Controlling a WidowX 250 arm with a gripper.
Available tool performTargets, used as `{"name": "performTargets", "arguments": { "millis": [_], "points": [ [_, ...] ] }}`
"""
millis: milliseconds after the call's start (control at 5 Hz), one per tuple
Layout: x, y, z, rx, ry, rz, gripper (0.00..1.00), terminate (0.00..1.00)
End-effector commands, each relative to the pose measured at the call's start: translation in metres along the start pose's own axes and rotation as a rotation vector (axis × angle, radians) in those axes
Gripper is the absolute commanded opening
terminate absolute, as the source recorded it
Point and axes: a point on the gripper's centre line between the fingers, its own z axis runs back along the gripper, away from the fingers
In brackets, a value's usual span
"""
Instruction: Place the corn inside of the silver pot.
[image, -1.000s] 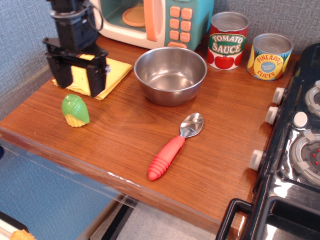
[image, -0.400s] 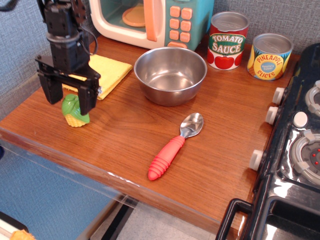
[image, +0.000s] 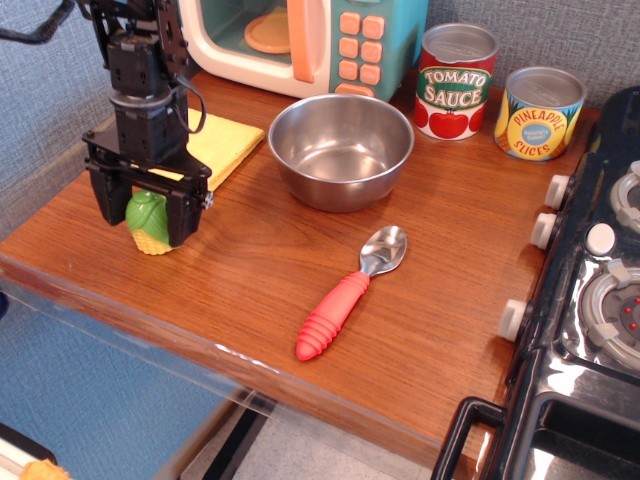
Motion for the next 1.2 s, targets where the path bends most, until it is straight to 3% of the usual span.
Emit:
{"name": "performTargets", "arguments": {
  "millis": [0,400,600,800,1000],
  "points": [
    [0.002,0.002,0.007,-0.004,-0.037,0.021,0.00,0.00],
    [0.000,0.000,0.018,-0.005,-0.051,0.011,0.00,0.00],
    [-0.003,-0.019,0.060,-0.046,-0.130,-0.003,0.00,0.00],
    [0.012,-0.049,0.100,-0.111,-0.141,-0.003,0.00,0.00],
    [0.044,-0.071,0.111,-0.164,-0.160,0.000,0.00,0.00]
  ]
}}
